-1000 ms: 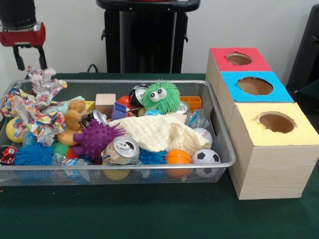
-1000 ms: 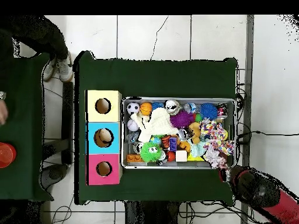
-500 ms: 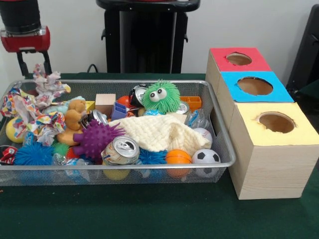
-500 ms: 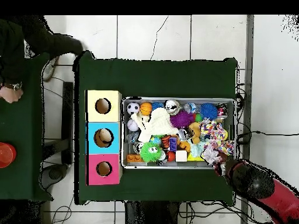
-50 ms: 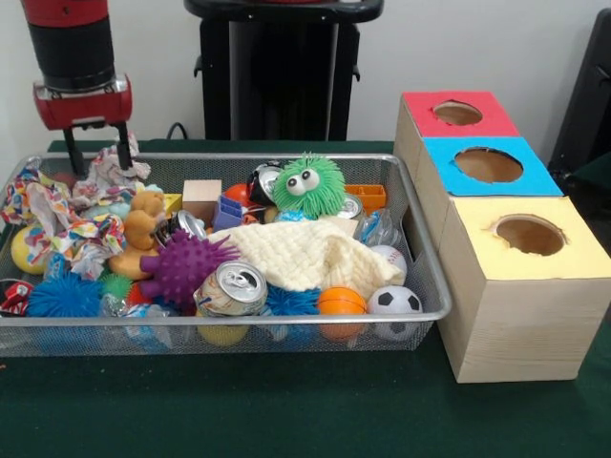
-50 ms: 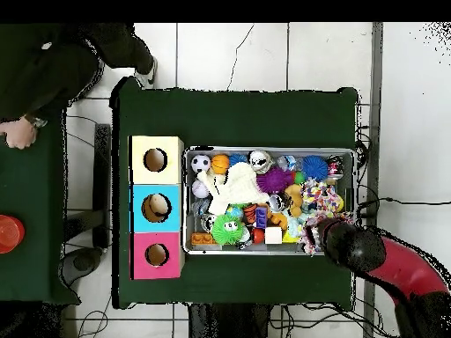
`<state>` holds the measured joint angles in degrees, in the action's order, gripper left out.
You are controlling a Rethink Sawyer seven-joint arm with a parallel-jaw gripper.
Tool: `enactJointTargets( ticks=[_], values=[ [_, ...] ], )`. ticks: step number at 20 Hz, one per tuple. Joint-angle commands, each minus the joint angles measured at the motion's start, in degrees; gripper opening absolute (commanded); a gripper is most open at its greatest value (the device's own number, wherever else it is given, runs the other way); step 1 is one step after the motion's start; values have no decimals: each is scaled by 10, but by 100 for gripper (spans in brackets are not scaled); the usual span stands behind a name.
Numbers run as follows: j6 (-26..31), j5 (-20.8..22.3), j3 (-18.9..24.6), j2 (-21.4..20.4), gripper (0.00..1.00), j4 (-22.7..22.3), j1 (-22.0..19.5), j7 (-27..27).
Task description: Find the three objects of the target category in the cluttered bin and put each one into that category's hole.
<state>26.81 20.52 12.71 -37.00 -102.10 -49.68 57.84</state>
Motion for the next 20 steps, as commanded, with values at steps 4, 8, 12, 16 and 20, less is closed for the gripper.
enactJointTargets(
  ticks=[4,8,12,16,20],
  values=[
    [71,23,57,50,100,79,39,-25],
    [68,19,60,72,100,92,46,-18],
    [66,18,59,78,100,96,47,-13],
    [65,18,42,100,100,115,50,4],
    [76,15,39,111,100,122,40,2]
  ],
)
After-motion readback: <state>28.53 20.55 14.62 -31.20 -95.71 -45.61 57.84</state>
